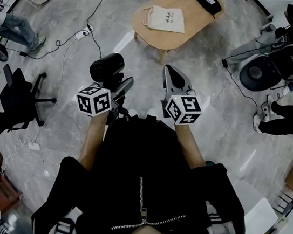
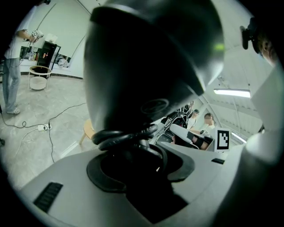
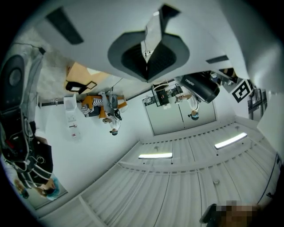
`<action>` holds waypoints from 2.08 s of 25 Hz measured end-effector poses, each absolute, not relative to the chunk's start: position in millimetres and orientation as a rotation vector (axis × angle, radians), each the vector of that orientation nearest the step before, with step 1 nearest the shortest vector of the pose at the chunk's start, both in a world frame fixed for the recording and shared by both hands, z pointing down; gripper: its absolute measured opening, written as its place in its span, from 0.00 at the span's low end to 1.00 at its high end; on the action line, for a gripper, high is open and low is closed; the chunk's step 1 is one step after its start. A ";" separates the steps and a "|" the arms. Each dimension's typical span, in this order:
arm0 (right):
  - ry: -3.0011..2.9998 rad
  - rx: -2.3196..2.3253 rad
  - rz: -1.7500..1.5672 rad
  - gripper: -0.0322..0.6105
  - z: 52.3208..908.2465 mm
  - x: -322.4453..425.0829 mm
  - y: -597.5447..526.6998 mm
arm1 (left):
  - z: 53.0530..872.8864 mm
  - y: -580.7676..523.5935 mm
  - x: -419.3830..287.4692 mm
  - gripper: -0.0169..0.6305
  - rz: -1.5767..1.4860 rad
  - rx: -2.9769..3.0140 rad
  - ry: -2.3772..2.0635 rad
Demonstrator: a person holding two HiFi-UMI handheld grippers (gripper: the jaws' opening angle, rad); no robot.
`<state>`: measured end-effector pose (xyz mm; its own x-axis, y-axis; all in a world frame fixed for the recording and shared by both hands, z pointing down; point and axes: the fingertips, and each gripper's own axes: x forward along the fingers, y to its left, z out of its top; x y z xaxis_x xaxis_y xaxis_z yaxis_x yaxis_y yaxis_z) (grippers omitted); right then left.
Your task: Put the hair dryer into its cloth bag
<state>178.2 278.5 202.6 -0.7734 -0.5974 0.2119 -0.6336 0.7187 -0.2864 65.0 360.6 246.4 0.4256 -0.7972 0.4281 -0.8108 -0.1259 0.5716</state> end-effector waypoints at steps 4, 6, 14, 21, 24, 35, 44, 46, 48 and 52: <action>-2.806 0.999 0.558 0.07 208.8 189.8 271.5 | 246.4 357.9 78.4 0.36 0.011 1.893 -1.368; -2.811 0.981 0.574 0.07 210.7 193.8 266.3 | 246.5 354.6 84.4 0.36 0.010 1.885 -1.376; -2.798 0.949 0.612 0.07 216.2 207.9 256.5 | 242.1 358.2 95.3 0.36 -0.035 1.837 -1.420; -2.794 0.933 0.655 0.07 222.9 204.7 248.8 | 245.8 352.6 90.6 0.36 -0.037 1.811 -1.425; -2.787 0.926 0.666 0.07 226.6 198.0 243.2 | 248.6 345.8 86.2 0.36 -0.039 1.808 -1.420; -2.763 0.969 0.649 0.07 226.3 157.1 202.6 | 255.2 294.1 45.4 0.36 -0.022 1.842 -1.357; -2.735 1.061 0.637 0.07 220.2 117.3 179.1 | 254.7 261.7 4.5 0.36 0.014 1.898 -1.276; -2.727 1.079 0.642 0.07 222.8 109.3 174.7 | 258.8 255.3 -4.1 0.36 0.028 1.905 -1.262; -2.719 1.094 0.644 0.07 224.5 101.6 171.4 | 261.3 250.7 -12.4 0.36 0.039 1.911 -1.250; -2.705 1.117 0.637 0.07 225.1 85.5 169.3 | 263.3 246.7 -28.2 0.36 0.063 1.930 -1.230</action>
